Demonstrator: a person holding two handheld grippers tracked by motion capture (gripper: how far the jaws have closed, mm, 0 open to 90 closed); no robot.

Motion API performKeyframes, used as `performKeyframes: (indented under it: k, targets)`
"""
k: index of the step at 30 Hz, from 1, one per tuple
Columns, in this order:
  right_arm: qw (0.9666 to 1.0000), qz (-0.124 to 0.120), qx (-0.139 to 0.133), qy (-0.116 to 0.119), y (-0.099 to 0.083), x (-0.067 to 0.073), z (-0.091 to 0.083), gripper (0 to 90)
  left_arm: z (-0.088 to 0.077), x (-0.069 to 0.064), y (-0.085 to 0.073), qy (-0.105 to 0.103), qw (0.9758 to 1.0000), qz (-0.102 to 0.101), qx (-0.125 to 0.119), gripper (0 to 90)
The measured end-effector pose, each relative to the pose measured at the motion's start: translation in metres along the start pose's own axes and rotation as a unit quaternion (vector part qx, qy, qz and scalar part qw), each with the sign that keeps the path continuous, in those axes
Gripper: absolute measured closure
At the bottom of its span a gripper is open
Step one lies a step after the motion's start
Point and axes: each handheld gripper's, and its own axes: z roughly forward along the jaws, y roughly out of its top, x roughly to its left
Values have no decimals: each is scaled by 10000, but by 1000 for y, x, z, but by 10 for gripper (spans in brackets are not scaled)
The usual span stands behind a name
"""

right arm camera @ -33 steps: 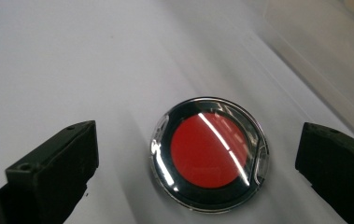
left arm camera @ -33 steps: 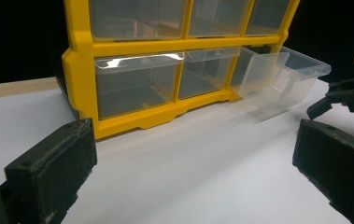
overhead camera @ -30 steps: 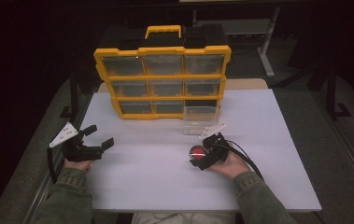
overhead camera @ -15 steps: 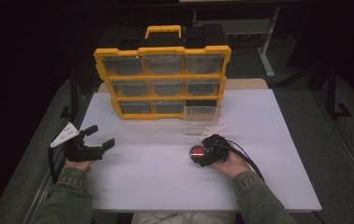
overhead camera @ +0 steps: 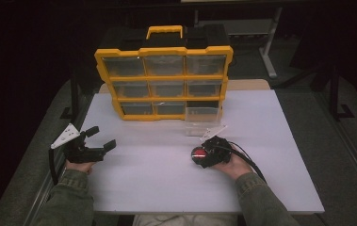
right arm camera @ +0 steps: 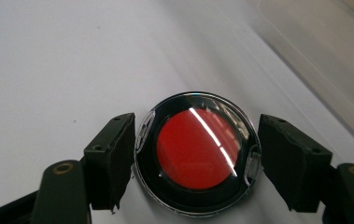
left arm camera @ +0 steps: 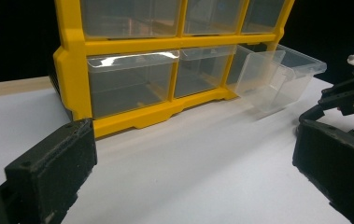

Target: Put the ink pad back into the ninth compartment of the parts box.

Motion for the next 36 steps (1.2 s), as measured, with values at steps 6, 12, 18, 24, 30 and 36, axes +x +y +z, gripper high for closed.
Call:
performKeyframes:
  k: [6, 12, 18, 24, 30, 36]
  targets:
    - [9998, 33, -181, 55, 3, 0, -8, 286, 0, 0, 0, -2, 10000, -13, -5, 0]
    - [9994, 50, -316, 103, 8, 0, -17, 285, 0, 0, 0, -18, 10000, -5, -4, 0]
    - [9991, 69, -390, 170, 12, -1, -26, 286, 1, 0, 0, -9, 10000, -6, 0, 0]
    - [9985, 113, -460, 281, 16, -2, -35, 285, 1, 0, 0, -9, 10000, -8, 14, 0]
    - [9976, 179, -511, 435, 19, -3, -41, 285, 2, -1, 0, -12, 10000, -7, 20, 0]
    - [9975, 126, -526, 464, 29, -3, -51, 285, 2, -1, 0, -11, 10000, -19, 5, 0]
